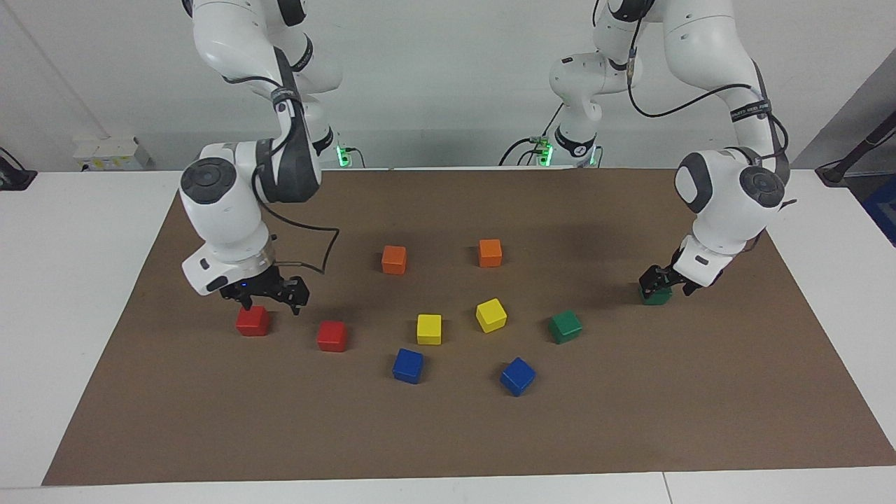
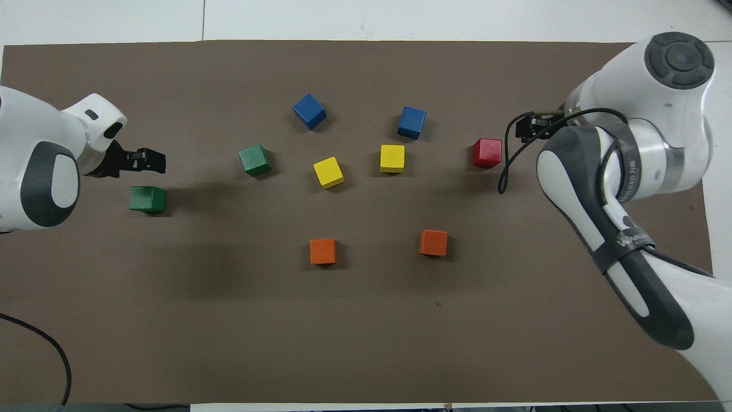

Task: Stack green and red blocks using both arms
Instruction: 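Grasp the second green with the left gripper while the right gripper grasps red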

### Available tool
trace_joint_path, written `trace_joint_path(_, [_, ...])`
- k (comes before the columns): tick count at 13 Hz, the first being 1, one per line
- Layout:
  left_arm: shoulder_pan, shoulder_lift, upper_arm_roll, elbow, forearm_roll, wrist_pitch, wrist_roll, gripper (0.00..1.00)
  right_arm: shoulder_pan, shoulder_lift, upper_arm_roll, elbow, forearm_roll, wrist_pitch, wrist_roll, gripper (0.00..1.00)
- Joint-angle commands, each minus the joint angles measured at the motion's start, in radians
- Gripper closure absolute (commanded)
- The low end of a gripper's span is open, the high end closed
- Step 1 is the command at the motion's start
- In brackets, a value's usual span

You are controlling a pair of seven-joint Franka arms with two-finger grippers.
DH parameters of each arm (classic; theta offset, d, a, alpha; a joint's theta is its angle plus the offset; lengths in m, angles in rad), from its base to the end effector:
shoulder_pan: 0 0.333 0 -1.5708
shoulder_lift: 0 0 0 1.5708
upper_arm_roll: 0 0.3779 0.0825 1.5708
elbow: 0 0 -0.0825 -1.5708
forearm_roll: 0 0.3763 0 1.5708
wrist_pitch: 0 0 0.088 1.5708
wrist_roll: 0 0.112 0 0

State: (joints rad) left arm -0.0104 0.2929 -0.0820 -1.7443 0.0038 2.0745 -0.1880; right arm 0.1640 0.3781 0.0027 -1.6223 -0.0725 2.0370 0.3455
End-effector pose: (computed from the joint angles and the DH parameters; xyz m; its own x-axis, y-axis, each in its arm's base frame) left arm 0.6510 -0.0546 0.4674 0.9946 0.0980 0.0338 0.0971 -0.9949 0.0270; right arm 0.6760 0.1090 0.4635 0.9878 -0.1455 0.0554 -0.1482 -0.9877 0.0490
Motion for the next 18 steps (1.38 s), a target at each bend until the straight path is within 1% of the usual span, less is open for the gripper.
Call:
trace_joint_path(1, [-0.136,0.19,0.015,0.245,-0.011,-0.074,-0.239,0.0,0.02,0.164,0.002,0.212,-0.02,-0.076,0.076,0.0])
trace_joint_path(2, [-0.167,0.25,0.015,0.323,-0.008,-0.089,-0.307,0.0,0.028,0.195,0.003,0.257,-0.015,-0.081,0.078,0.0])
trace_joint_path(3, [-0.198,0.276,0.016,0.336,-0.005,-0.074,-0.361,0.0,0.028,0.212,0.005,0.268,-0.015,-0.077,0.078,0.0])
trace_joint_path(4, [-0.215,0.287,0.015,0.332,0.001,-0.033,-0.396,0.0,0.026,0.217,0.005,0.266,-0.018,-0.06,0.076,0.0])
trace_joint_path(6, [-0.236,0.284,0.015,0.29,0.038,0.028,-0.432,0.0,0.029,0.223,0.007,0.251,-0.01,-0.011,0.075,0.0])
trace_joint_path(7, [-0.237,0.281,0.015,0.264,0.05,0.054,-0.432,0.0,0.037,0.225,0.008,0.222,-0.01,0.009,0.072,0.0])
trace_joint_path(9, [-0.235,0.269,0.015,0.207,0.084,0.094,-0.429,0.0,0.054,0.191,0.008,0.089,-0.012,0.113,0.049,0.0])
trace_joint_path(10, [-0.23,0.266,0.013,0.203,0.096,0.095,-0.426,0.0,0.052,0.174,0.008,0.044,-0.012,0.143,0.035,0.0])
trace_joint_path(12, [-0.23,0.262,0.013,0.187,0.096,0.101,-0.426,0.0,0.054,0.163,0.007,0.015,-0.012,0.149,0.026,0.0])
trace_joint_path(14, [-0.237,0.233,0.013,0.1,0.093,0.168,-0.433,0.0,0.046,0.16,0.008,0.007,-0.012,0.149,-0.009,0.0])
trace_joint_path(15, [-0.237,0.226,0.013,0.083,0.093,0.182,-0.433,0.0,0.048,0.16,0.007,0.007,-0.012,0.149,-0.008,0.0])
trace_joint_path(18, [-0.237,0.223,0.013,0.066,0.093,0.185,-0.433,0.0,0.049,0.156,0.008,-0.01,-0.01,0.157,0.001,0.0])
